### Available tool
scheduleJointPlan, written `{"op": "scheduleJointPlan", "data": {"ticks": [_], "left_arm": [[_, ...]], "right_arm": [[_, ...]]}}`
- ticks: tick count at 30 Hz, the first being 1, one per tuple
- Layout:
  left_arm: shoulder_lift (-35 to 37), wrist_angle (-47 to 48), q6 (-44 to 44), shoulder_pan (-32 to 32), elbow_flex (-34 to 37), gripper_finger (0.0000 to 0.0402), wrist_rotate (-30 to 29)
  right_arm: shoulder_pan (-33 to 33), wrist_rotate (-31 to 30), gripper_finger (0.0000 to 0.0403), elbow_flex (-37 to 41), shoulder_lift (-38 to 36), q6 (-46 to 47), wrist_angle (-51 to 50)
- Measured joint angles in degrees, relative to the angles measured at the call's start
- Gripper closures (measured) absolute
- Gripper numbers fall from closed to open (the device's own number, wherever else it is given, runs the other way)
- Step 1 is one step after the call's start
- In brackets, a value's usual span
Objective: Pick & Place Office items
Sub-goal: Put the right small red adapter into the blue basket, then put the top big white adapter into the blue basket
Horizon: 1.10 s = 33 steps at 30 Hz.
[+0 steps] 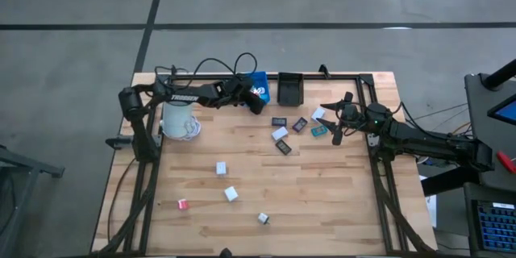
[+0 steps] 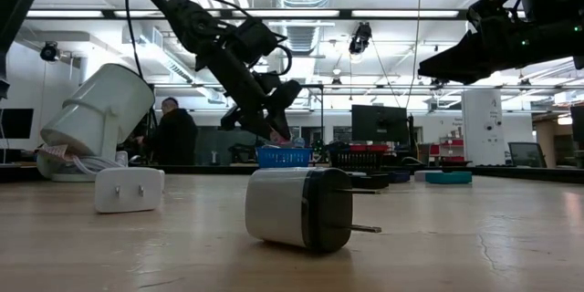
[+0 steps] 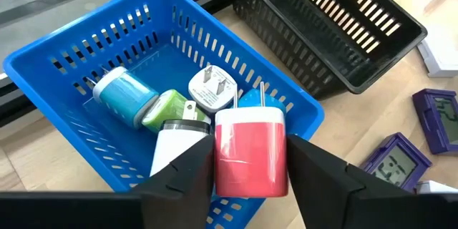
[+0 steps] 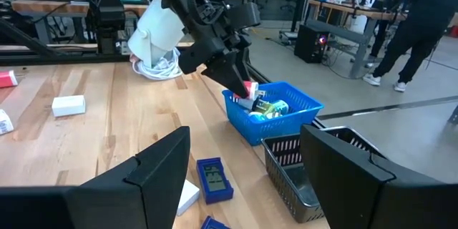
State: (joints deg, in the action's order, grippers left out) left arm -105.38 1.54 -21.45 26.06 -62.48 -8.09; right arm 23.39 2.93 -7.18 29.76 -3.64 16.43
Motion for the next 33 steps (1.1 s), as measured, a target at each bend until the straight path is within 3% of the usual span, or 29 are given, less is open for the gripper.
{"op": "scheduleJointPlan", "data": {"ticks": [8,33], "left_arm": [[0.0,0.0,0.0,0.0,0.0,0.0205,0.0],[3.0,-0.4,1.8,-0.2,-1.0,0.0203,1.6]], "right_arm": [[0.0,0.0,0.0147,0.0,0.0,0.0,0.0],[0.0,0.0,0.0147,0.0,0.0,0.0,0.0]]}}
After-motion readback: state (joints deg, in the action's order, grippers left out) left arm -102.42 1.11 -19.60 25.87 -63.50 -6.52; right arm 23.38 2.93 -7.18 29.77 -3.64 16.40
